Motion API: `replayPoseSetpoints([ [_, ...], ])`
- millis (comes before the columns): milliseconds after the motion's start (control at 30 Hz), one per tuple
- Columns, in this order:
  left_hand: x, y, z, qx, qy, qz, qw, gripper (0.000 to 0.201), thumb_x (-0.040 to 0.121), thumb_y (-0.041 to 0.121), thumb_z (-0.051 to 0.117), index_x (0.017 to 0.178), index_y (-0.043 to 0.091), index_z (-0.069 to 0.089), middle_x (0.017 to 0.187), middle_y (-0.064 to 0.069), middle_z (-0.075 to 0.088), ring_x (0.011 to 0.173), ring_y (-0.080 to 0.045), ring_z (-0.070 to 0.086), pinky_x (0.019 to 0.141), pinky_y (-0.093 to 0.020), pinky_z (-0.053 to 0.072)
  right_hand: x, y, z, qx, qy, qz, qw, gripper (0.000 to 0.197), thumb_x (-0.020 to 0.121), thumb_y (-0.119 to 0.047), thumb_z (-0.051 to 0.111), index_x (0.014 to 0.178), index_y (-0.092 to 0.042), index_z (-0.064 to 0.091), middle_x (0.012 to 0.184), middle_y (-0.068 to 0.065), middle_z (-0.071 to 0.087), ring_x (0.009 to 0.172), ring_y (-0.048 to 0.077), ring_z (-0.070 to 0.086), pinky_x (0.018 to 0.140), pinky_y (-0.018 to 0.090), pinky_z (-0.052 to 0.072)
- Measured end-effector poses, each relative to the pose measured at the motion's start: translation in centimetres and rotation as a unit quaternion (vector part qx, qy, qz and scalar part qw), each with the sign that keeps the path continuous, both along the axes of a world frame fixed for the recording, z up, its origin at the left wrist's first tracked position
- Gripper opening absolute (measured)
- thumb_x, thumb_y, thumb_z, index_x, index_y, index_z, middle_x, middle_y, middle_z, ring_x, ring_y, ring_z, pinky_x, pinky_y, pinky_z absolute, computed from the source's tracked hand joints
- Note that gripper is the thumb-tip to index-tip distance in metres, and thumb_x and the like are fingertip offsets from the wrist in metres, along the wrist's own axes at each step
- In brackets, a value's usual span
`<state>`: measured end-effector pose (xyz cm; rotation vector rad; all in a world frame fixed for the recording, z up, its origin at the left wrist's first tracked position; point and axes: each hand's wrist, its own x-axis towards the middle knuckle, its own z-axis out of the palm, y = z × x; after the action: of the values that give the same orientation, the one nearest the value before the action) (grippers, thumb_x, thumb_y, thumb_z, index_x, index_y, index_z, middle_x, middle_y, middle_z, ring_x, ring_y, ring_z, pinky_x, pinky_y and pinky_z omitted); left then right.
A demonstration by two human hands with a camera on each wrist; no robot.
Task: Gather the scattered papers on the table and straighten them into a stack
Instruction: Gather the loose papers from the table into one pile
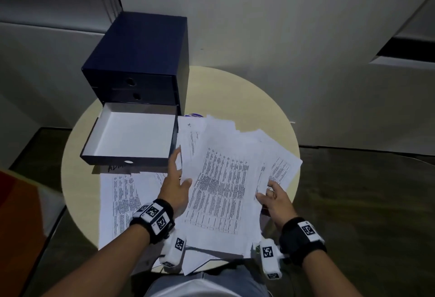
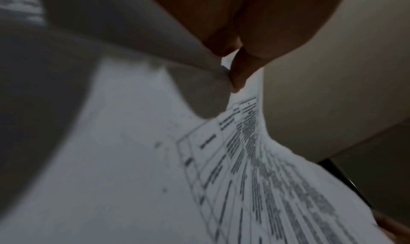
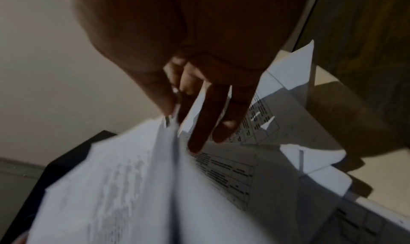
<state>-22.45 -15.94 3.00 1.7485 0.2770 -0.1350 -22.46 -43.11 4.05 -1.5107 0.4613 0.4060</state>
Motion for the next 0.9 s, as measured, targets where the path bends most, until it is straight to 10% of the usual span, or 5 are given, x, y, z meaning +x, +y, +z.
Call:
replayPoseSetpoints([
  [167,0.7,0.2,1.6,0.040,-0.076,0.039,0.996,0.069,0.095,-0.002,0.050,0.150,0.031,0.025,0.143,0.007,0.050,0.128,-0.012,0.050,0.107,-0.032,0.040,0.8,0.2,0.7,-0.033,-0.070,-0.033,0.996,0.026,0.090,0.015,0.053,0.103,-0.008,0.050,0.084,-0.004,0.063,0.081,0.015,0.054,0.074,0.028,0.054],
  [233,1.0,0.4,1.9,0.045,-0.097,0.045,0.993,0.051,0.096,0.002,0.053,0.142,0.020,0.040,0.125,0.004,0.062,0.114,-0.012,0.059,0.095,-0.029,0.047,1.2,0.3,0.2,-0.075,-0.067,-0.059,0.993,0.023,0.087,0.003,0.065,0.085,-0.008,0.045,0.072,0.005,0.049,0.072,0.020,0.047,0.057,0.029,0.045],
  [433,1.3,0.4,0.7,0.032,-0.057,0.000,0.998,0.042,0.091,0.006,0.064,0.106,0.044,0.054,0.106,0.009,0.069,0.097,-0.005,0.064,0.083,-0.029,0.050,1.2,2.4,0.1,-0.172,-0.012,0.002,0.985,0.035,0.087,-0.019,0.072,0.072,-0.015,0.040,0.068,-0.002,0.047,0.067,0.018,0.051,0.068,0.029,0.044],
  [733,0.3,1.4,-1.2,0.119,0.069,-0.033,0.990,0.021,0.100,0.035,0.049,0.094,0.022,0.064,0.085,0.002,0.067,0.078,-0.016,0.061,0.070,-0.027,0.047,1.3,3.0,-0.6,-0.024,-0.018,0.024,0.999,0.025,0.094,-0.010,0.059,0.119,-0.014,0.057,0.101,-0.003,0.068,0.095,0.018,0.065,0.073,0.023,0.050],
  [900,-2.5,5.8,-6.7,0.187,0.190,0.022,0.964,0.020,0.100,0.022,0.045,0.104,0.011,0.061,0.084,-0.012,0.065,0.072,-0.028,0.060,0.066,-0.033,0.045,1.9,1.4,-4.7,-0.276,0.038,0.092,0.956,0.048,0.091,-0.021,0.063,0.135,-0.015,0.045,0.136,0.004,0.053,0.121,0.021,0.053,0.095,0.026,0.040],
])
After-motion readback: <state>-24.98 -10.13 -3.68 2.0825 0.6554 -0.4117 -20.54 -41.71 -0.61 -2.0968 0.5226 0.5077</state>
